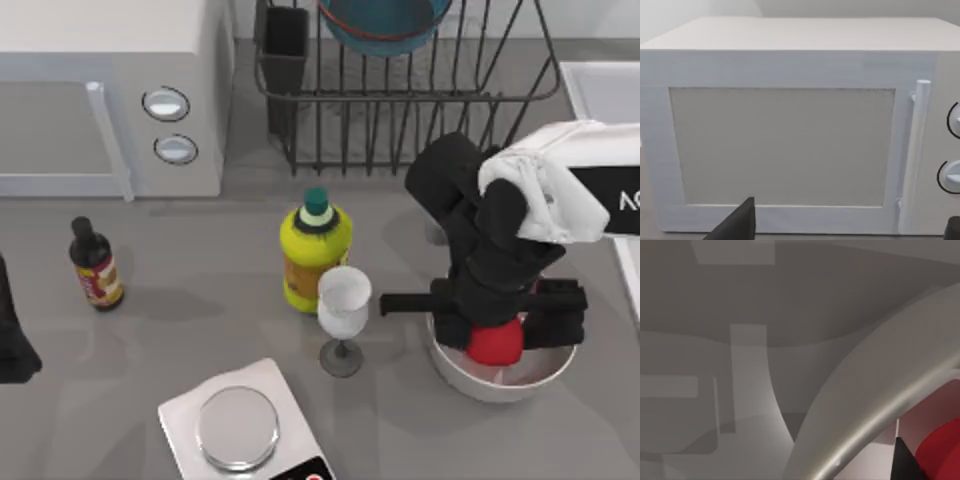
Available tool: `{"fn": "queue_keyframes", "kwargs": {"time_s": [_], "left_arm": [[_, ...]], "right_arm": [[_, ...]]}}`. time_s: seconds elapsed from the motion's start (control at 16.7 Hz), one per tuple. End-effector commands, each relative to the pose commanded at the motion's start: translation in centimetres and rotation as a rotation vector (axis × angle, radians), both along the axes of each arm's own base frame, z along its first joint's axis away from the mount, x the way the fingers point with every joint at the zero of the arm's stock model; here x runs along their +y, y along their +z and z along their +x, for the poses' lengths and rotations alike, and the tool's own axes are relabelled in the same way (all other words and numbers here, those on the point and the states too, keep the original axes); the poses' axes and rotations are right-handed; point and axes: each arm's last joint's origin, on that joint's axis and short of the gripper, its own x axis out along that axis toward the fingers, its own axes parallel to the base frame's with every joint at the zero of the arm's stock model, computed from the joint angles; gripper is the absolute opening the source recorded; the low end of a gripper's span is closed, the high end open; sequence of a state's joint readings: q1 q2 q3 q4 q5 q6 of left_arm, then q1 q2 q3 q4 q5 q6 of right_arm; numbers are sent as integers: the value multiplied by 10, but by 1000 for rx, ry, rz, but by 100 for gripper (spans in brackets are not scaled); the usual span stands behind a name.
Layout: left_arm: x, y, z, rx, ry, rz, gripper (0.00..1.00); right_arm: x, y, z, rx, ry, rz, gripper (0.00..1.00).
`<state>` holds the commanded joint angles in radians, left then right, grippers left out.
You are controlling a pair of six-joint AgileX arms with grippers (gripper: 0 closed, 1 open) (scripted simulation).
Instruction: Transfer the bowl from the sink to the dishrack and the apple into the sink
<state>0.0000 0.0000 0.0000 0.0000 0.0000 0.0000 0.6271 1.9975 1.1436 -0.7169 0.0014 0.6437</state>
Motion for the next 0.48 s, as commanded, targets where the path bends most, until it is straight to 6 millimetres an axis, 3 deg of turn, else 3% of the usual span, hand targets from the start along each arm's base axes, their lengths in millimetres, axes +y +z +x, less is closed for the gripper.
{"fn": "queue_keyframes", "kwargs": {"time_s": [0.42, 0.48], "left_arm": [[0, 0, 0, 0, 0, 0, 100], [0, 0, 0, 0, 0, 0, 100]], "right_arm": [[0, 0, 0, 0, 0, 0, 0], [-5, 29, 9, -71, 9, 15, 0]]}}
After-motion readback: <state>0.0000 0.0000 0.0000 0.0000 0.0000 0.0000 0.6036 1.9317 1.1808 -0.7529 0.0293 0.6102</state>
